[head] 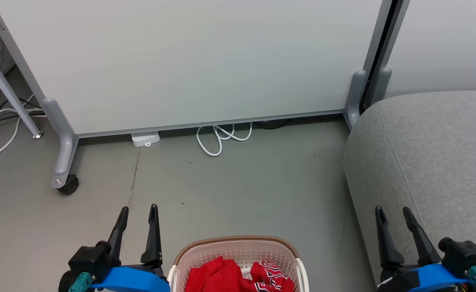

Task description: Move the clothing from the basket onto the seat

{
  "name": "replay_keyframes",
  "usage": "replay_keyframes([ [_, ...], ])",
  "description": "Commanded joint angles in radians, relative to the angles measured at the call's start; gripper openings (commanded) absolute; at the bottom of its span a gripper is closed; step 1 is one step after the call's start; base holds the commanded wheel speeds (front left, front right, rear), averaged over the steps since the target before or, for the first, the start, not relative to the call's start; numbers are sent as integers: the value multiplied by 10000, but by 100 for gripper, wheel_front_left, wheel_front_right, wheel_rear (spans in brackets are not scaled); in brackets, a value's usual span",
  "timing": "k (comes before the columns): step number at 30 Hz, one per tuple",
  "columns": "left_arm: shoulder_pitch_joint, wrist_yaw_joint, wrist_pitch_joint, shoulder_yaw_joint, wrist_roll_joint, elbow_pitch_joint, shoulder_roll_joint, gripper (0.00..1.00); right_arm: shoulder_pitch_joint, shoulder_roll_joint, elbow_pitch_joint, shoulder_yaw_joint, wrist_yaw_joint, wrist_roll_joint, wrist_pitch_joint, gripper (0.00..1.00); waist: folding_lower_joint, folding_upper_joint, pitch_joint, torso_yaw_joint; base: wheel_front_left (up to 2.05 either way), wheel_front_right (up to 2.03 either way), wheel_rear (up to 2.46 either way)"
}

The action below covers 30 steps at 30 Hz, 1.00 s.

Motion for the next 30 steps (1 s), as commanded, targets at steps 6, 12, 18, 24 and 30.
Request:
replay_keyframes([
  [6,-140,-30,-152,-46,456,37,-15,100,129,-71,-80,33,24,-486,-185,100,0,-1,-12,30,0,0,0],
  [12,-134,-23,-271,-75,791,90,-31,100,174,-72,-70,39,24,-885,-288,100,0,-1,-25,46,0,0,0],
  [18,-103,-13,-385,-137,1134,132,-38,100,200,-72,-48,33,26,-1254,-363,100,0,-1,-35,53,0,0,0],
  [24,-113,-18,-449,-157,1330,188,-45,100,220,-74,-80,54,27,-1519,-440,100,0,-1,-34,42,0,0,0],
  [30,-154,-36,-449,-140,1227,232,-53,100,231,-72,-50,36,27,-1429,-438,100,0,-1,-36,47,0,0,0],
])
